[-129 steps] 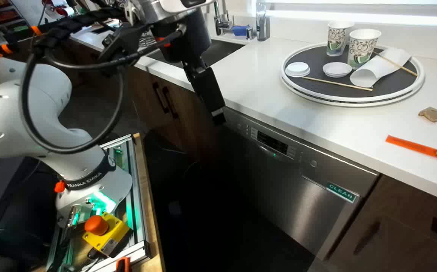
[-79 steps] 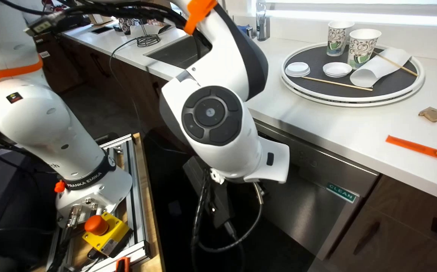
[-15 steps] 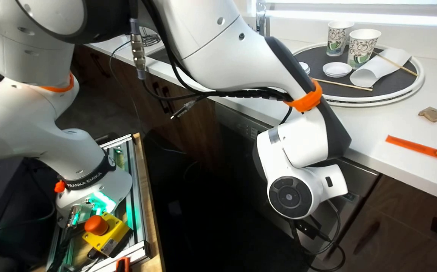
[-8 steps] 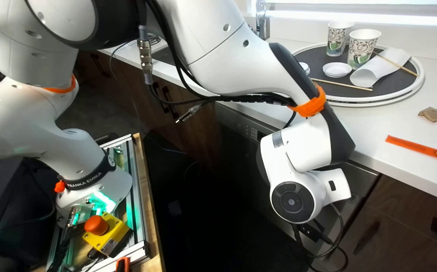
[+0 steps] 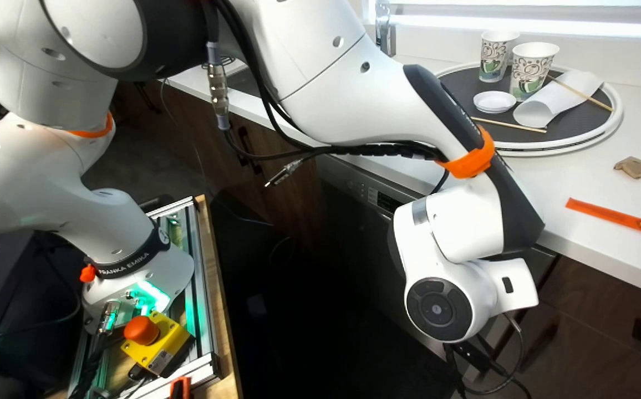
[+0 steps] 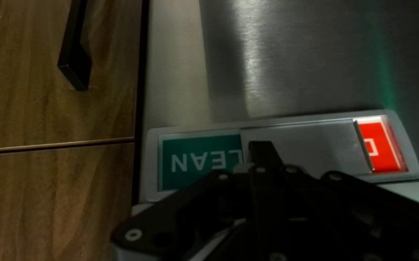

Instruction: Press a button on the dishwasher

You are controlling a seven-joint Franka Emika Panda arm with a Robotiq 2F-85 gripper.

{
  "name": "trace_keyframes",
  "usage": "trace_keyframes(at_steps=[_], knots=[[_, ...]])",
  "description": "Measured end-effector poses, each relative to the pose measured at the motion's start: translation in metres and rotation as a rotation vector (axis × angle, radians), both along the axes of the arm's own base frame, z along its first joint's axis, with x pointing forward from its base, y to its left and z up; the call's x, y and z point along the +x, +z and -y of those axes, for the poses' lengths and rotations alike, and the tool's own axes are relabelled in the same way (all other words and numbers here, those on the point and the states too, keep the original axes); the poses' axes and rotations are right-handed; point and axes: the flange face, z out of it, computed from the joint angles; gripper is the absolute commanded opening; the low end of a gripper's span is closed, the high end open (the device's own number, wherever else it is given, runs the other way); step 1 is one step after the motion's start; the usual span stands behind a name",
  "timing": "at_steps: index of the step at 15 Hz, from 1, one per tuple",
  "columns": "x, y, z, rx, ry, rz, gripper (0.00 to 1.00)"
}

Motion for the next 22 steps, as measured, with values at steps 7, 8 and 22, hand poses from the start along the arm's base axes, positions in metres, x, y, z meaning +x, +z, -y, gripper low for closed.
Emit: trace_keyframes(at_steps=[7,8,22], knots=[[0.003,-0.001,0.012,-0.008,-0.031,0.015,0.0],[0.004,-0.003,0.013,-0.009,-0.034,0.016,0.0],[0.011,-0.007,0.048,-0.039,-0.092,0.041,0.0]])
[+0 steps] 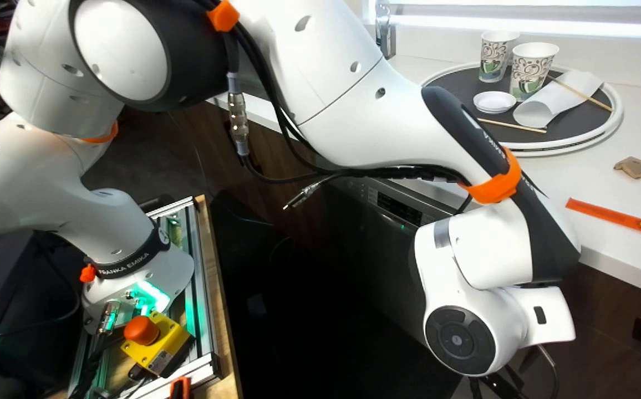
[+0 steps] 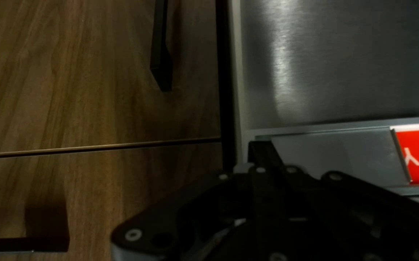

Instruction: Press a button on the dishwasher

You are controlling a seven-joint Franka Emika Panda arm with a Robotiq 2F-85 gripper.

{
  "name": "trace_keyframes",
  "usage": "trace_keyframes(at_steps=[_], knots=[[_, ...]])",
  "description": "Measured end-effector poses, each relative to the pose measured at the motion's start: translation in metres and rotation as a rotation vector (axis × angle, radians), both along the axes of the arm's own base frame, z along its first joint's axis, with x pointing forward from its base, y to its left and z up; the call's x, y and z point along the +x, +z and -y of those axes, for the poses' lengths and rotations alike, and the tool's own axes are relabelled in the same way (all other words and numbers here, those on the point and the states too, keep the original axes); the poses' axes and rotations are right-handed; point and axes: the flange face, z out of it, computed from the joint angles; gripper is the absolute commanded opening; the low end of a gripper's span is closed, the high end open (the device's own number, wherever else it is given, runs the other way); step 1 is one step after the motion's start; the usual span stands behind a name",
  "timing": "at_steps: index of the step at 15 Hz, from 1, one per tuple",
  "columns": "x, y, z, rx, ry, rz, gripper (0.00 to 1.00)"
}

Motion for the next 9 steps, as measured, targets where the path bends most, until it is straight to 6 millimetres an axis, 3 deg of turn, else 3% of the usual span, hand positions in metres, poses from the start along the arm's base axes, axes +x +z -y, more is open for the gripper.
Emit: trace_keyframes(at_steps=[9], knots=[[-0.006,0.005,0.015,0.005,-0.001,-0.097,0.0]])
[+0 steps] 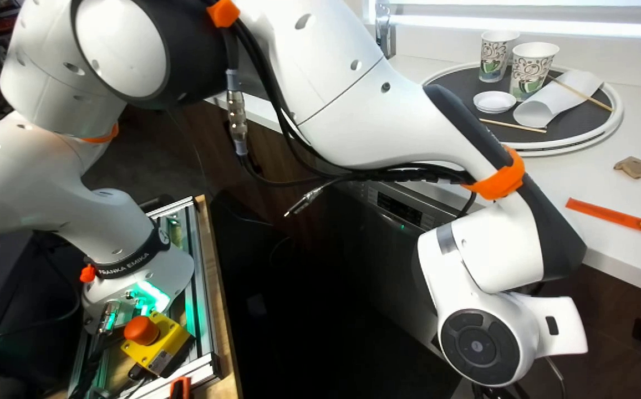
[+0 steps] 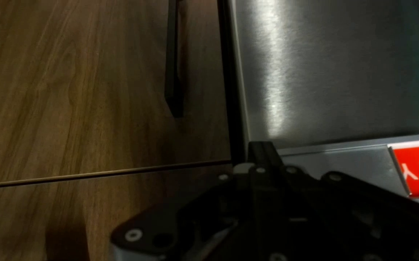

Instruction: Press a button on the dishwasher

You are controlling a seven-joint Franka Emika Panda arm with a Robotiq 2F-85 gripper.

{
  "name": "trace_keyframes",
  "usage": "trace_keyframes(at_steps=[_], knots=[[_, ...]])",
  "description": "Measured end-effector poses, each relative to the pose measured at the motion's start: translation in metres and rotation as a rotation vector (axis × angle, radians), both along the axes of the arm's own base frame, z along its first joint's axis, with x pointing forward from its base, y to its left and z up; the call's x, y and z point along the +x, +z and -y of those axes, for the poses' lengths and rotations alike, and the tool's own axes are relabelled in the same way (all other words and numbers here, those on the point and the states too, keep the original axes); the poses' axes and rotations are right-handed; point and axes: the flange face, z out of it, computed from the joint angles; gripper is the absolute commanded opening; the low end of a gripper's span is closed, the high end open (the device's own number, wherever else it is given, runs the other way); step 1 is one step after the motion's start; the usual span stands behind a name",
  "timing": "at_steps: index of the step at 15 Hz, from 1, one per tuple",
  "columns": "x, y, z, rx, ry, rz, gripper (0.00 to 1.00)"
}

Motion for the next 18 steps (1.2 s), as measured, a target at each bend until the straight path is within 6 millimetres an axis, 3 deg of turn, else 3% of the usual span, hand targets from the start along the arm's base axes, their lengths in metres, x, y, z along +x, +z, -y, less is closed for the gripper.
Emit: trace_keyframes(at_steps=[7,13,18], knots=[[0.001,0.01,-0.008,0.008,0.073,-0.146,0.0],[0.018,0.008,-0.031,0.041,0.109,-0.123,0.0],[0.026,0.01,-0.035,0.051,0.116,-0.103,0.0]])
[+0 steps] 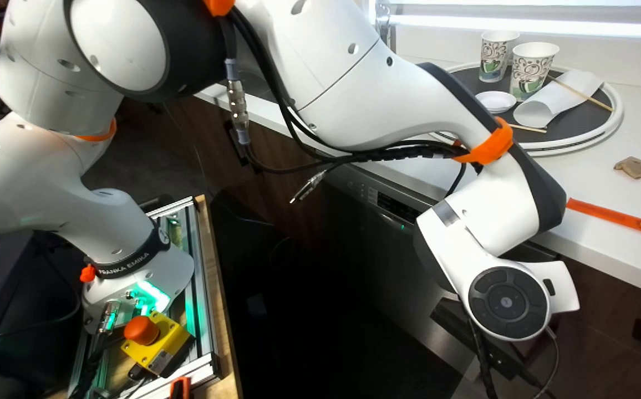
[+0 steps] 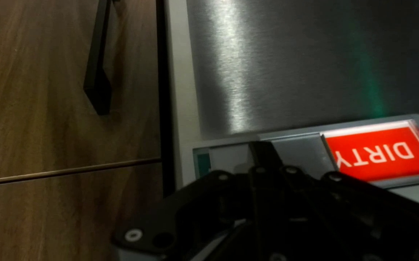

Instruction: Press a button on the dishwasher

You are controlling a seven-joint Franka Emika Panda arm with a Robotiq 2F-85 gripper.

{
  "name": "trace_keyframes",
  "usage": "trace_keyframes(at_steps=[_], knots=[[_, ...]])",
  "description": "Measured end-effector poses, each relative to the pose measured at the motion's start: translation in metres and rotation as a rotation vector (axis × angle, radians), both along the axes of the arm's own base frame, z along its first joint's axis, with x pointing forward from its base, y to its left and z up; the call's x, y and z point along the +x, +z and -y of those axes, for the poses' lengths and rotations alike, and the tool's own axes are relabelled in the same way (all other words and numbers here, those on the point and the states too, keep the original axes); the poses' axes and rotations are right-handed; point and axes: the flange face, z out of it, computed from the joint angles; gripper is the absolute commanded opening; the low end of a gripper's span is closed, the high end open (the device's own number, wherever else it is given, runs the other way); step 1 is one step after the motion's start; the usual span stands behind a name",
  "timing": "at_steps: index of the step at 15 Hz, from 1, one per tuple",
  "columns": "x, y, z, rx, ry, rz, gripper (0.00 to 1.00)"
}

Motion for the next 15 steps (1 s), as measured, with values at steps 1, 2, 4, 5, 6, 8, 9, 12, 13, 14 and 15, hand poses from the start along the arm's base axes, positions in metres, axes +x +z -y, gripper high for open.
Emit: trace_keyframes(at_steps=[1,2,4,5,6,8,9,12,13,14,15], knots=[[0.0,0.0,0.001,0.002,-0.003,0.004,0.0],[0.0,0.0,0.003,0.004,-0.009,0.008,0.0],[0.0,0.002,0.009,0.008,-0.024,0.021,0.0],[0.0,0.002,0.012,0.009,-0.033,0.028,0.0],[0.0,0.003,0.015,0.012,-0.042,0.034,0.0],[0.0,0.003,0.02,0.016,-0.059,0.046,0.0],[0.001,0.003,0.022,0.017,-0.066,0.051,0.0],[0.001,0.004,0.025,0.016,-0.071,0.054,0.0],[0.0,0.004,0.025,0.013,-0.067,0.05,0.0],[-0.001,0.004,0.027,0.007,-0.062,0.042,0.0],[-0.003,0.004,0.028,0.001,-0.057,0.031,0.0]])
